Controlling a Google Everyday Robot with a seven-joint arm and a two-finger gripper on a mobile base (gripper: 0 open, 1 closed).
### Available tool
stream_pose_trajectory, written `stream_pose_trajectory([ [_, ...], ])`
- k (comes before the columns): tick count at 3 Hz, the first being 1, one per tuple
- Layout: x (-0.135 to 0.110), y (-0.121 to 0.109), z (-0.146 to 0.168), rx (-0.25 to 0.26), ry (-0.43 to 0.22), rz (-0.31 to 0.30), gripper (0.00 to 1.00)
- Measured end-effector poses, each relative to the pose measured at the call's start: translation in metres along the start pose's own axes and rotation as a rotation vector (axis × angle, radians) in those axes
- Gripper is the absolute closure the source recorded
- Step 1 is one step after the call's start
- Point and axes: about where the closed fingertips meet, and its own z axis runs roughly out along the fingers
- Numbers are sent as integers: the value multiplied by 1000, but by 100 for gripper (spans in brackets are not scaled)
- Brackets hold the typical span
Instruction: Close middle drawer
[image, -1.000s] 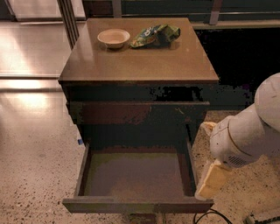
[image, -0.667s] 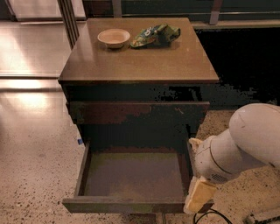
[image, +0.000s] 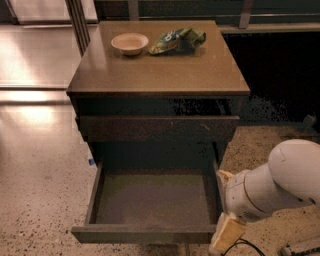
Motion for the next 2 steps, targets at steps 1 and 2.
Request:
stream_pose_trajectory([
  [1,14,5,37,-38,-29,19,0],
  [2,25,20,93,-91,-8,13,19],
])
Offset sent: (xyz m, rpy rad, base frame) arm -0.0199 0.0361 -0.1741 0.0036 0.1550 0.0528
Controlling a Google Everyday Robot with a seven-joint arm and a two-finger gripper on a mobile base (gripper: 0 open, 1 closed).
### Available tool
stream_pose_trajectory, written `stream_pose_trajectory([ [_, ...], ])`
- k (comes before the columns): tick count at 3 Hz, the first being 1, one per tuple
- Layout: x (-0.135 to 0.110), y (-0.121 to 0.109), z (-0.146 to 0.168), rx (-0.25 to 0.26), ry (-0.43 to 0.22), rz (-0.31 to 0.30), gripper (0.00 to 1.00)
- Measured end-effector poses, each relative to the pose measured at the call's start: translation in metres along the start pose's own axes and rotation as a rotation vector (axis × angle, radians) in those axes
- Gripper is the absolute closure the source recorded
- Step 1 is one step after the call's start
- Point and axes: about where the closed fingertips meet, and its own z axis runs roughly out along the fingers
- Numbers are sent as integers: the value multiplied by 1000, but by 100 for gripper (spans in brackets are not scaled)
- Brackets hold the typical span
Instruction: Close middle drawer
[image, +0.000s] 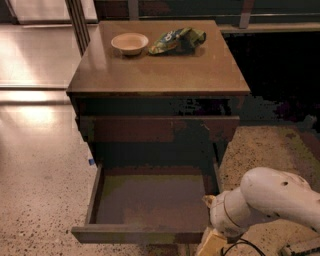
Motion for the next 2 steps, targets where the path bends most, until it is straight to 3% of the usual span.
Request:
stream_pose_trajectory([
  [1,15,6,40,-33,9,17,42],
  [2,17,6,48,-38,7,20,65],
])
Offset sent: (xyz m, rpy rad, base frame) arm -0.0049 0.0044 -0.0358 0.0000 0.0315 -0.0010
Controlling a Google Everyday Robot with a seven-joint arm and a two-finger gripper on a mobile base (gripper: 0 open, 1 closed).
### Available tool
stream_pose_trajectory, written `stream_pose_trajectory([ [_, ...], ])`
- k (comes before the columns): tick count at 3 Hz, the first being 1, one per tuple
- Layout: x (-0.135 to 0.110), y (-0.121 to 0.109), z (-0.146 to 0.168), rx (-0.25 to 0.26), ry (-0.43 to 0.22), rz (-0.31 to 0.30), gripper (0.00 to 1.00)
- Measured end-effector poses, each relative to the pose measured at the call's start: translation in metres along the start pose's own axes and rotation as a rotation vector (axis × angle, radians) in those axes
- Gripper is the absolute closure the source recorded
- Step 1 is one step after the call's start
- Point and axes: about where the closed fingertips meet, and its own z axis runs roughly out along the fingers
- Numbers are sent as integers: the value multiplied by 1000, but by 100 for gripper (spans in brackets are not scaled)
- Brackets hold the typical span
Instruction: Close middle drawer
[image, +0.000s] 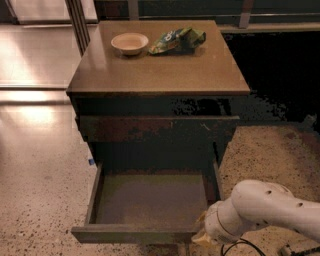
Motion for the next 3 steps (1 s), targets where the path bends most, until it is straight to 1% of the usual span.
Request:
stream_pose_trajectory([
  [1,0,0,0,0,0,0,96],
  [2,0,0,0,0,0,0,100],
  [3,9,5,39,-15,-31,28,100],
])
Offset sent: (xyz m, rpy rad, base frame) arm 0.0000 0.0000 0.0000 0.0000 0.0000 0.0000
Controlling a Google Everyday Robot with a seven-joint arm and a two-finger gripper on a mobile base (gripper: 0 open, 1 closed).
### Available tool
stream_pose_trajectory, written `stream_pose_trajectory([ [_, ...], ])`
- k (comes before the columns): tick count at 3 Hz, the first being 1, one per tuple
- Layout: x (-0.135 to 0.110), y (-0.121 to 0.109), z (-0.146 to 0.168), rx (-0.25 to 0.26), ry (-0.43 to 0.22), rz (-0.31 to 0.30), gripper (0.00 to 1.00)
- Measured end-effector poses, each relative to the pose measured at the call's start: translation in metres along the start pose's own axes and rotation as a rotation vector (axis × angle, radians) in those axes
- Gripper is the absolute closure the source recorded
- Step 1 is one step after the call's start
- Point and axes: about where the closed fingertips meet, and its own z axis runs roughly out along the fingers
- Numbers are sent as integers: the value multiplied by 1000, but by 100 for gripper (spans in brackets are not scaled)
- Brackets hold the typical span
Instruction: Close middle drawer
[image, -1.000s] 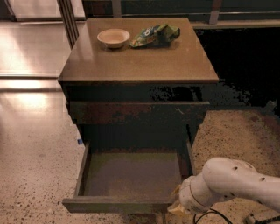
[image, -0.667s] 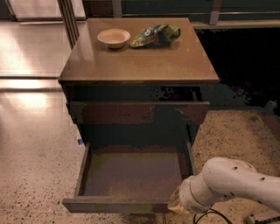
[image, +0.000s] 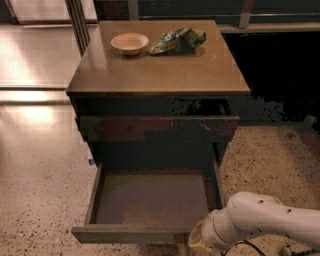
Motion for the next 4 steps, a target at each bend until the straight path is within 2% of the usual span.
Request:
stream_pose_trajectory([
  [2,9,7,62,-16,-52,14,100],
  [3,15,25,84,-70,-72,28,100],
  [4,15,25,85,-68,-74,27,100],
])
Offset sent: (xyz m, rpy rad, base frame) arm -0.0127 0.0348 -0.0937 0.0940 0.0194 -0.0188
